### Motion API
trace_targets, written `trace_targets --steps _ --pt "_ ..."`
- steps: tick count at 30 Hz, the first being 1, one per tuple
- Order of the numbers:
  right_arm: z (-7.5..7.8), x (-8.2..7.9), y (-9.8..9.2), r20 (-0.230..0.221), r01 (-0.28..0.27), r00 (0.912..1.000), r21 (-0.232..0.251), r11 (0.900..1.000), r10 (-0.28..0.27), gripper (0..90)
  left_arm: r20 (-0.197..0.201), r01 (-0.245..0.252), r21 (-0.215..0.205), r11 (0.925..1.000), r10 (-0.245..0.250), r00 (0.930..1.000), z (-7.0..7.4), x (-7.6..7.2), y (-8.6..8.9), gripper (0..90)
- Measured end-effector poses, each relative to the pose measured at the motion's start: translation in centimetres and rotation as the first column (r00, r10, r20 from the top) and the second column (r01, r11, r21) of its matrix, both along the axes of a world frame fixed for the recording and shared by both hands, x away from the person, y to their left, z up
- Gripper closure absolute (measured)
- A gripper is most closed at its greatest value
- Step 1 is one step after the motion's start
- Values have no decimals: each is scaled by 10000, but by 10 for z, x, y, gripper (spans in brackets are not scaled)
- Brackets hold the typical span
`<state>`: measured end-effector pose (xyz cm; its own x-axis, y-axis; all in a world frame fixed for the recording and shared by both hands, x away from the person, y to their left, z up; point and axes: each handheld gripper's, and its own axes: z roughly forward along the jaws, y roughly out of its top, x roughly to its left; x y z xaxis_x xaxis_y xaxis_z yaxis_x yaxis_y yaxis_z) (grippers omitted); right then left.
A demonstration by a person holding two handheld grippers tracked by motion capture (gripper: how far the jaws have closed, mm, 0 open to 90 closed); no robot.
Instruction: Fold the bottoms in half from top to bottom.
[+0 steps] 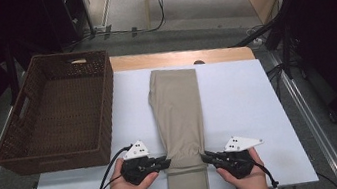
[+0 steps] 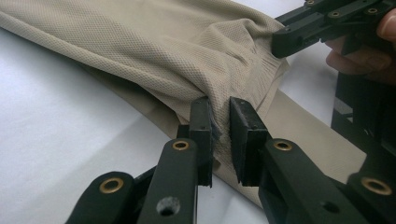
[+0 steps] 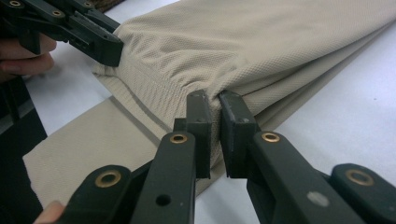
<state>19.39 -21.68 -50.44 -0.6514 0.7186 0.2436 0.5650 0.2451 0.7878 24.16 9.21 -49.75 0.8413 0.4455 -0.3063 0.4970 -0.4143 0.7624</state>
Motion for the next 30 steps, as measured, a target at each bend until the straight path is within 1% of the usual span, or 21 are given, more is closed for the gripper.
trace_targets --steps 2,4,7,14,18,21,30 --pt "1 -1 0 78 -46 10000 -3 10000 46 817 -5 -10 -37 10000 10 10000 0 -2 1 807" --pt "1 -2 1 65 -61 10000 -14 10000 61 817 -8 -4 -33 10000 4 10000 0 -2 1 807" --pt "2 -7 1 75 -89 9999 -28 10000 90 817 17 100 -83 9999 -100 9999 2 -6 1 807" --pt "3 -19 -1 98 -101 9999 7 9999 100 817 112 319 8 9995 -319 9994 4 -16 -1 807" --pt "2 -27 -1 35 -147 9999 2 9999 147 817 64 412 38 9991 -412 9991 4 -23 0 806" --pt "3 -31 -1 38 -189 9998 22 9998 189 817 29 459 -18 9989 -459 9989 4 -27 0 806" --pt "4 -44 -1 71 -257 9996 114 9996 257 817 -19 573 -74 9983 -573 9984 4 -35 2 805"
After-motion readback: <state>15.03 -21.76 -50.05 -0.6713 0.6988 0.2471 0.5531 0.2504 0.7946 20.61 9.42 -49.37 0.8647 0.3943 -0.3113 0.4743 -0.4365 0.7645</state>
